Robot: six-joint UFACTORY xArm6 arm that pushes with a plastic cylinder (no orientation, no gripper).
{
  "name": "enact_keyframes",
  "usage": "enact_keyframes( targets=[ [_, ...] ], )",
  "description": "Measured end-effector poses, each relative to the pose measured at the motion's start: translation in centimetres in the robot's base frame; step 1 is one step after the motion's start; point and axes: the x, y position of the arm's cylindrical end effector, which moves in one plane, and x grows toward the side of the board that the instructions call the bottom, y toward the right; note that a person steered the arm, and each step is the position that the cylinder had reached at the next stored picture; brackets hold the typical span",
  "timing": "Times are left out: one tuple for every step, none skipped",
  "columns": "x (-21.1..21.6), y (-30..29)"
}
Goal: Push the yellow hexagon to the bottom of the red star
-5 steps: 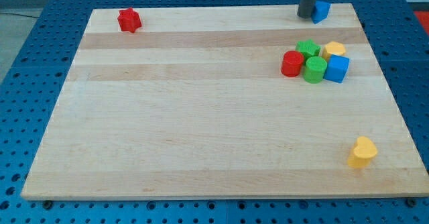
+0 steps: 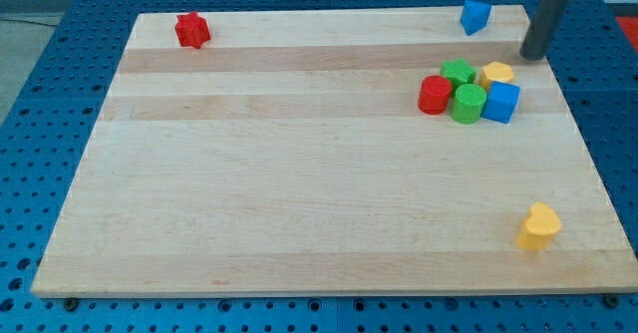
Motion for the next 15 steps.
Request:
enact_keyframes(
  targets=[
    [3.1,-0.6],
    [5.6,-2.0],
    [5.7,-6.3],
    [5.7,-9.4],
    [3.9,-6.3],
    [2.8,-1.5],
    [1.6,-2.4],
    [1.6,-7.4],
    [1.3,-10.2],
    [-0.2,-10.9],
    [-2.0,-8.0],
    [-2.8,-10.2],
    [-2.9,-15.7],
    [-2.9,-21.8],
    [-2.9,-28.3]
  ],
)
